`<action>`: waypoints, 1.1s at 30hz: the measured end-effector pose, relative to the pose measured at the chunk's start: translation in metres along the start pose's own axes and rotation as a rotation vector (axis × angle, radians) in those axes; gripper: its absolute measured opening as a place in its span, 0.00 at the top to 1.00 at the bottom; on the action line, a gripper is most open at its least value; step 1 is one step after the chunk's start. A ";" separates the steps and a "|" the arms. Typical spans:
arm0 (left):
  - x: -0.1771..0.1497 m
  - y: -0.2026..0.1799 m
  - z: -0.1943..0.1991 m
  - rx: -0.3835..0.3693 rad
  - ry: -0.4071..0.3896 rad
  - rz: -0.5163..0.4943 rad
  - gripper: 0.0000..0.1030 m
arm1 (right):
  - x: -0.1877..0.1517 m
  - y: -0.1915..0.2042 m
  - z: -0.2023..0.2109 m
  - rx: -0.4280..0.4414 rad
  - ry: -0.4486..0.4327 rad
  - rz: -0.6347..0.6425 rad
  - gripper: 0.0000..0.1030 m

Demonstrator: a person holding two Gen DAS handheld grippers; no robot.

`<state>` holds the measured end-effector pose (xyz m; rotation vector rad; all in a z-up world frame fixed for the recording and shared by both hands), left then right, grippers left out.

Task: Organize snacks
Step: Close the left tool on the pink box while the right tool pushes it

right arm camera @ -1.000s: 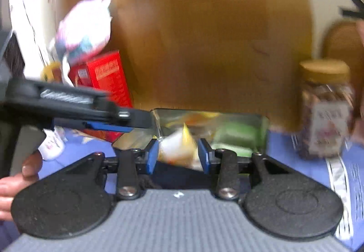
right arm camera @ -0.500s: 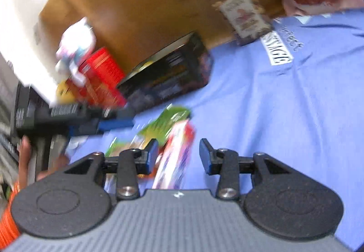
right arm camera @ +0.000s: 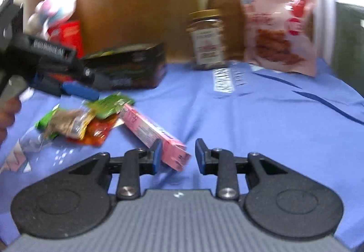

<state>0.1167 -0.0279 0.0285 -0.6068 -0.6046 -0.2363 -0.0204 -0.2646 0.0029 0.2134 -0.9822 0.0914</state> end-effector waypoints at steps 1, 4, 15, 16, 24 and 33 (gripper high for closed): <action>0.001 -0.003 -0.005 -0.013 -0.002 -0.008 0.51 | 0.000 -0.002 0.002 -0.002 -0.003 -0.005 0.66; 0.002 -0.009 -0.022 -0.028 -0.001 -0.026 0.45 | -0.005 -0.008 0.000 0.025 -0.005 -0.066 0.62; -0.025 -0.008 -0.050 -0.056 -0.009 -0.038 0.47 | -0.026 -0.023 -0.007 0.118 -0.022 -0.250 0.61; -0.029 -0.007 -0.050 -0.067 -0.043 -0.060 0.47 | -0.026 -0.024 -0.007 0.122 -0.023 -0.258 0.61; -0.035 -0.008 -0.048 -0.076 -0.084 -0.095 0.46 | -0.028 -0.016 -0.007 0.090 -0.031 -0.218 0.61; -0.035 -0.008 -0.048 -0.075 -0.086 -0.097 0.46 | -0.028 -0.019 -0.006 0.094 -0.031 -0.223 0.61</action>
Point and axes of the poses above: each gripper's, at about its wrist camera, not at the fingertips, and z roughly against the way its jaws point, y to its left, x to its top, the point moved 1 cm from there along -z, roughly the way its jaws point, and after that the axes turned 3 degrees about y, right-handed, at the moved point
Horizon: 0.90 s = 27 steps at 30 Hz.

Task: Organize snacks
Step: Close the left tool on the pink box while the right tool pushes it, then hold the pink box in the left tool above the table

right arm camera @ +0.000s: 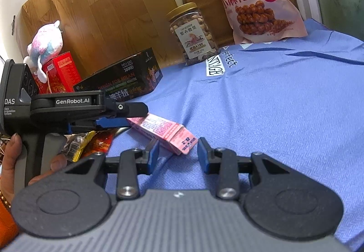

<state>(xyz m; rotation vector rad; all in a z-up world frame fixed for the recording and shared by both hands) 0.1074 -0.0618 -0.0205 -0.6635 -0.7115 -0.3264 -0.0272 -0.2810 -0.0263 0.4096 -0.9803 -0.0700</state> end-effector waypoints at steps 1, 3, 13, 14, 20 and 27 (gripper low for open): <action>0.000 0.000 0.000 -0.001 0.000 0.000 0.46 | 0.000 0.000 0.000 0.001 0.000 -0.001 0.61; 0.000 0.001 0.000 -0.004 0.000 0.003 0.46 | 0.000 0.000 0.000 0.001 0.000 -0.002 0.61; -0.001 0.001 0.001 -0.008 -0.003 0.006 0.48 | 0.000 0.001 0.000 -0.010 0.003 0.016 0.61; -0.001 0.001 0.002 -0.008 -0.003 0.007 0.49 | 0.000 0.001 0.000 -0.012 0.003 0.020 0.61; -0.001 0.003 0.004 -0.027 -0.005 0.022 0.54 | 0.000 0.003 -0.001 -0.016 0.006 0.036 0.61; -0.002 0.000 0.001 -0.032 -0.004 0.007 0.54 | 0.001 0.007 -0.001 -0.036 0.008 0.061 0.65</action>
Point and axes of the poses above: each gripper's, at about its wrist camera, not at the fingertips, and z roughly against the way its jaws point, y to its left, x to its top, the point moved 1 cm from there along -z, roughly the way its jaws point, and after that the axes turned 3 degrees about y, right-handed, at the moved point
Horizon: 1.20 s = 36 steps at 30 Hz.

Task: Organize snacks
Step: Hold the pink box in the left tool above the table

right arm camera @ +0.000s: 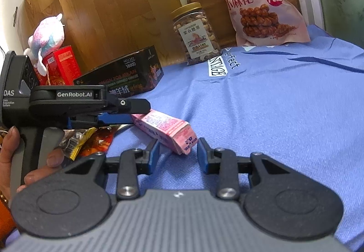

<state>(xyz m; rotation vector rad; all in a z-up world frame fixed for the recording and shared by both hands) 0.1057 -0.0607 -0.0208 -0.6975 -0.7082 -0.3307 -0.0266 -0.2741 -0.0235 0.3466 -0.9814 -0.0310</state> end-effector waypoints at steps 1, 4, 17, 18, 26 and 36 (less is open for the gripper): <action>0.000 0.000 0.000 -0.001 0.000 0.001 0.54 | 0.000 0.001 0.000 -0.008 -0.001 0.008 0.66; 0.000 0.002 0.000 -0.006 -0.005 0.016 0.55 | 0.000 0.004 0.000 -0.014 -0.002 0.023 0.69; -0.001 0.002 0.002 -0.002 -0.011 0.017 0.56 | 0.000 0.003 -0.001 -0.004 0.008 0.015 0.68; -0.001 0.002 0.003 -0.006 -0.010 0.014 0.56 | 0.000 0.001 -0.001 0.003 0.007 0.002 0.68; -0.003 -0.002 0.005 -0.008 -0.025 -0.021 0.56 | -0.001 -0.001 0.001 0.002 -0.003 -0.025 0.69; -0.003 -0.001 0.007 -0.013 -0.026 -0.012 0.57 | -0.001 -0.002 0.001 0.011 -0.006 -0.023 0.69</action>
Point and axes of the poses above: each gripper's, at about its wrist camera, not at the fingertips, and z roughly against the way its jaws point, y to its left, x to its top, the point moved 1 cm from there along -z, roughly the way its jaws point, and after that the axes turned 3 degrees about y, right-handed, at the moved point
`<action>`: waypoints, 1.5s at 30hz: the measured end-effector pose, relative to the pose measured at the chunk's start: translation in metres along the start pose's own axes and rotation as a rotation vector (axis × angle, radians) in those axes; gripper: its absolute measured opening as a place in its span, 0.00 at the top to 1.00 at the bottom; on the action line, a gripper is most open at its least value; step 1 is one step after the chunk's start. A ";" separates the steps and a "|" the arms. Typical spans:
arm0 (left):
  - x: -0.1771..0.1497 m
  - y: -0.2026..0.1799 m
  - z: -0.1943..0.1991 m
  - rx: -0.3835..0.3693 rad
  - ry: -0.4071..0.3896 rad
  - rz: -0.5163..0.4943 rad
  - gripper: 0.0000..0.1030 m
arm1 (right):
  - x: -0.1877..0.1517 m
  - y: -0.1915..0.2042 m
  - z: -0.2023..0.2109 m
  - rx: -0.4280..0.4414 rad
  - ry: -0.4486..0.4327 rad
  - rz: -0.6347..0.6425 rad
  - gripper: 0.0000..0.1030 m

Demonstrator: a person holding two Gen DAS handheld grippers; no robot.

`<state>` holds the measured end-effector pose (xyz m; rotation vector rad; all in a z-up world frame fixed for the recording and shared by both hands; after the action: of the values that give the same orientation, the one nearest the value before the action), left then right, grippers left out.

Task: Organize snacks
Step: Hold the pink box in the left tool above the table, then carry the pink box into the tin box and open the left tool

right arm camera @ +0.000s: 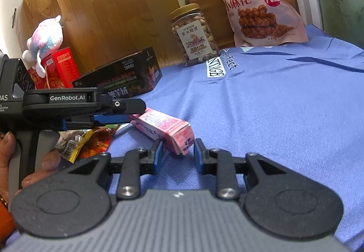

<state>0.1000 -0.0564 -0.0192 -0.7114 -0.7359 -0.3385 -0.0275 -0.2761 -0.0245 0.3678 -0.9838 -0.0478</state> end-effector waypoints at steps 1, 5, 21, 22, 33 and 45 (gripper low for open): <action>0.000 0.000 0.000 0.002 0.002 0.003 0.57 | 0.000 0.000 0.000 0.002 0.001 0.001 0.69; 0.000 0.001 -0.001 0.004 0.002 0.009 0.57 | 0.000 0.000 0.000 0.007 0.003 0.004 0.69; 0.000 0.000 0.000 0.004 -0.002 0.010 0.57 | 0.000 -0.001 0.000 0.008 0.005 0.001 0.69; 0.000 0.000 0.000 0.004 -0.001 0.011 0.57 | 0.000 0.000 0.000 0.008 0.005 0.001 0.69; 0.000 -0.007 0.006 0.009 -0.036 -0.019 0.56 | 0.002 0.001 0.002 0.007 -0.015 0.000 0.69; 0.103 0.012 0.082 0.171 -0.205 0.041 0.56 | 0.097 0.054 -0.034 0.167 -0.133 0.119 0.69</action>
<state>0.1379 0.0050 0.0915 -0.6030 -0.9311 -0.1638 0.0481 -0.2358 0.0544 0.4628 -1.1433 0.1200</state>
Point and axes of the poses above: each gripper's, at about its wrist camera, not at the fingertips, and z roughly against the way its jaws point, y to its left, x to its top, the point moved 1 cm from there along -z, roughly the way its jaws point, and after that the axes turned 3 degrees about y, right-handed, at the moved point
